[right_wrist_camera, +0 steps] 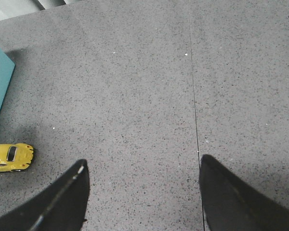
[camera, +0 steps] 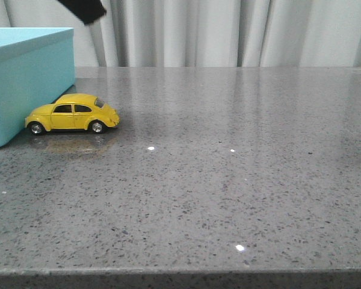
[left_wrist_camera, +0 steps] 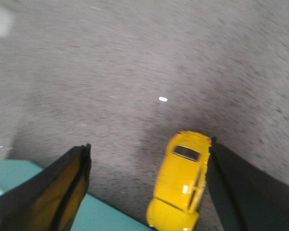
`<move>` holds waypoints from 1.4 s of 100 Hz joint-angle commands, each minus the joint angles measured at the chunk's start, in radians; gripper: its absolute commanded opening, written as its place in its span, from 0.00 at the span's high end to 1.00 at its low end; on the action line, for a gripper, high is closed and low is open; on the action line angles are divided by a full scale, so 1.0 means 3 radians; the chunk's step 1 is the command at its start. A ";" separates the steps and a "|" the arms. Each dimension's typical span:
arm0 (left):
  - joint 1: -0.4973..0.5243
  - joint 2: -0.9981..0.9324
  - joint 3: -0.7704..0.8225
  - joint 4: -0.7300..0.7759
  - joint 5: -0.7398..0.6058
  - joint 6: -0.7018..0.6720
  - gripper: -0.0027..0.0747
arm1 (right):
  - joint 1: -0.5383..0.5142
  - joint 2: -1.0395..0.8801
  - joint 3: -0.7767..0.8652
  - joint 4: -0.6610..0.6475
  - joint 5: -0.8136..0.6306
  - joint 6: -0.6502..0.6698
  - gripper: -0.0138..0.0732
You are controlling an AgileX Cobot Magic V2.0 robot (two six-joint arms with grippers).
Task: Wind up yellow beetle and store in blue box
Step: 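Lower the left gripper and grasp the yellow car beside the box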
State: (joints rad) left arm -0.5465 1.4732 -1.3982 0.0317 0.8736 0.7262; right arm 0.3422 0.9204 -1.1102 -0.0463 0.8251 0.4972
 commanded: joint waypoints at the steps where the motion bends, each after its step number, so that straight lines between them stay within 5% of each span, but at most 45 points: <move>1: -0.0004 0.0046 -0.0242 -0.0106 0.0129 0.0248 0.33 | 0.0003 -0.0067 -0.0084 -0.0012 -0.0202 -0.0047 0.28; 100: 0.0188 0.0805 -0.0296 0.0054 0.0349 0.0417 0.33 | 0.0003 -0.0129 -0.0084 -0.0012 -0.0052 -0.0047 0.28; 140: 0.0188 0.0805 -0.0296 0.0048 0.0458 0.0417 0.68 | 0.0003 -0.0129 -0.0084 -0.0012 -0.0055 -0.0047 0.28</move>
State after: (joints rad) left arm -0.4895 1.7595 -1.4591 0.0529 1.0129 0.8514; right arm 0.3422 0.8975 -1.1102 -0.0463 0.8660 0.4955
